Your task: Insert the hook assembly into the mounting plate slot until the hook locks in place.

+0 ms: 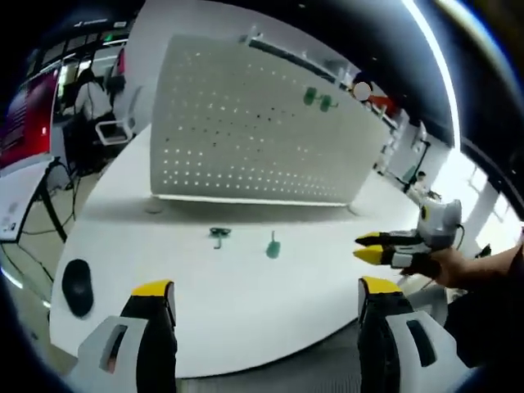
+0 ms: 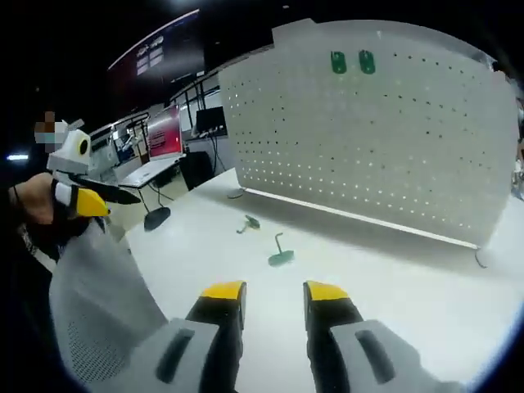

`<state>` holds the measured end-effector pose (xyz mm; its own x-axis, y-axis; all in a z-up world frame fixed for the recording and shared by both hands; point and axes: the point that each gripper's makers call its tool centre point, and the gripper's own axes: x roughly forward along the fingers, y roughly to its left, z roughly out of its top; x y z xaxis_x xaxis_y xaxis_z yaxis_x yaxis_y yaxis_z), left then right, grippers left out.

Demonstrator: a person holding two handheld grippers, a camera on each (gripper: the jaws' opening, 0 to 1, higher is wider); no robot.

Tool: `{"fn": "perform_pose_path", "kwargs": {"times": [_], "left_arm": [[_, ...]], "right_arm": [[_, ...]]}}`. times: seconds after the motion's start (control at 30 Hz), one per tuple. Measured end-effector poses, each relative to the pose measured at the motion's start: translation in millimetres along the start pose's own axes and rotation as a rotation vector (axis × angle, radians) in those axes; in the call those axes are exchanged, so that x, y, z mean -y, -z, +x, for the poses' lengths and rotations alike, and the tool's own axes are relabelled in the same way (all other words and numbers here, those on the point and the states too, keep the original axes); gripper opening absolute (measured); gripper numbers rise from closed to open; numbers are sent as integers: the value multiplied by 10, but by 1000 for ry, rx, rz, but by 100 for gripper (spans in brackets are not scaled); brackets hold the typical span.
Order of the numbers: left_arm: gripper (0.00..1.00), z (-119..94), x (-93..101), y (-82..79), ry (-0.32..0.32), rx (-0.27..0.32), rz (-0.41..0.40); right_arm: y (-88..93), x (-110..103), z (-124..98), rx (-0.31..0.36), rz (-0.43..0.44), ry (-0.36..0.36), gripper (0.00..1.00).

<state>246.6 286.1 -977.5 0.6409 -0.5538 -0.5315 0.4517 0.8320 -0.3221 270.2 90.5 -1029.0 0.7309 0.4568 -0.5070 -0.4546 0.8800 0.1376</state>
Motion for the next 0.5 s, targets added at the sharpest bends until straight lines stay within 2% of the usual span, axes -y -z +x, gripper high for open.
{"fn": "perform_pose_path", "kwargs": {"times": [0.3,0.5], "left_arm": [[93,58,-66,7,1,-13,-23],[93,107,-76,43,5,-31,-33]], "right_arm": [[-55,-18,629,-55,10,-48,23],[-42,-24,939,-91,17,-71,21]]}}
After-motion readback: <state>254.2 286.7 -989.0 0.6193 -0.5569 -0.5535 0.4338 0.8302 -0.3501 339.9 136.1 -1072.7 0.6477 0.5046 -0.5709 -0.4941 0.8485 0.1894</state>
